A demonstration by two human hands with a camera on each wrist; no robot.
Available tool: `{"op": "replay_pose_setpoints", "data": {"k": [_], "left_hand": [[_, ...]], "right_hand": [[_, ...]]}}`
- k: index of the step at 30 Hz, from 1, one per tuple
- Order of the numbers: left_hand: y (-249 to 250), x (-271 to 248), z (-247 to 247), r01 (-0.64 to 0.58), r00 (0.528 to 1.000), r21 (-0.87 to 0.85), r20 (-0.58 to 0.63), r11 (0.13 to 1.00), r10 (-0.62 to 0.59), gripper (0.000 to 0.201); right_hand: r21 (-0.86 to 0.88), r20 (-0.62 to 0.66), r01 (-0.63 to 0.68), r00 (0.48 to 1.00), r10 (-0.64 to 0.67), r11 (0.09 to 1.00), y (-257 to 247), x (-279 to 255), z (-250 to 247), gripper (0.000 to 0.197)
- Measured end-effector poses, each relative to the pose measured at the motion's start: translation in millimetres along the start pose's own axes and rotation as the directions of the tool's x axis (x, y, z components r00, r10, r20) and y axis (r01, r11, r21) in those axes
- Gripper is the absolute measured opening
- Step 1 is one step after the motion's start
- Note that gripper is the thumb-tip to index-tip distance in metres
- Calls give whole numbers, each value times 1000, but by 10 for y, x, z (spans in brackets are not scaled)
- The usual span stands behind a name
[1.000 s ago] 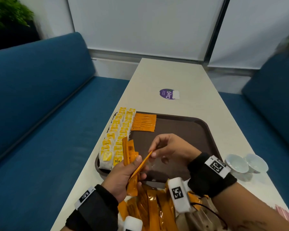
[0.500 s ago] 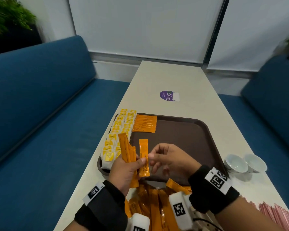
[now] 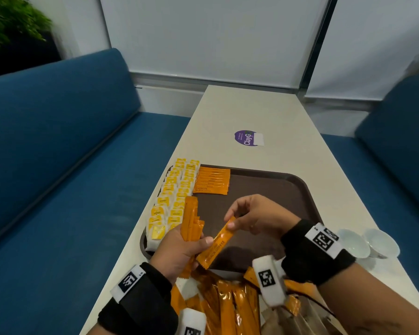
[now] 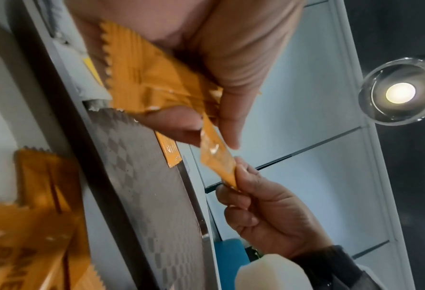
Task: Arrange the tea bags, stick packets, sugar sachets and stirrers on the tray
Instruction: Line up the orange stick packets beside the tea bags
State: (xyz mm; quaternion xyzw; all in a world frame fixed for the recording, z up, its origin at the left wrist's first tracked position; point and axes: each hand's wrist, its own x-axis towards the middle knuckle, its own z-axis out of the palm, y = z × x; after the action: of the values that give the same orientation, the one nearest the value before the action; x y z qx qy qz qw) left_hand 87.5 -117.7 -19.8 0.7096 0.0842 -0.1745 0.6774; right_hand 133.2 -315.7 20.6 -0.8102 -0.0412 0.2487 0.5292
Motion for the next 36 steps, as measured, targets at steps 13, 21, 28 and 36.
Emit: {"op": "replay_pose_setpoints", "data": {"k": [13,21,28,36], "left_hand": [[-99,17,-26,147,989,-244,47,959,-140,20],[-162,23,-49,166,986,-243,51,956,-158,20],[-175,15,-31,180,982,-243,95,953,-162,19],[-131,-11,-41,128,990,-247,83,961,-111,15]], "right_hand": [[169,-325,-319,875,358,933,147,1035,-250,12],[51,-301,-403,866,399,914,38,1315,-163,15],[-53,-367,-473,828,423,879,17,1387,-151,19],[11,-324,-163,933,158,987,-92,935,-140,15]]}}
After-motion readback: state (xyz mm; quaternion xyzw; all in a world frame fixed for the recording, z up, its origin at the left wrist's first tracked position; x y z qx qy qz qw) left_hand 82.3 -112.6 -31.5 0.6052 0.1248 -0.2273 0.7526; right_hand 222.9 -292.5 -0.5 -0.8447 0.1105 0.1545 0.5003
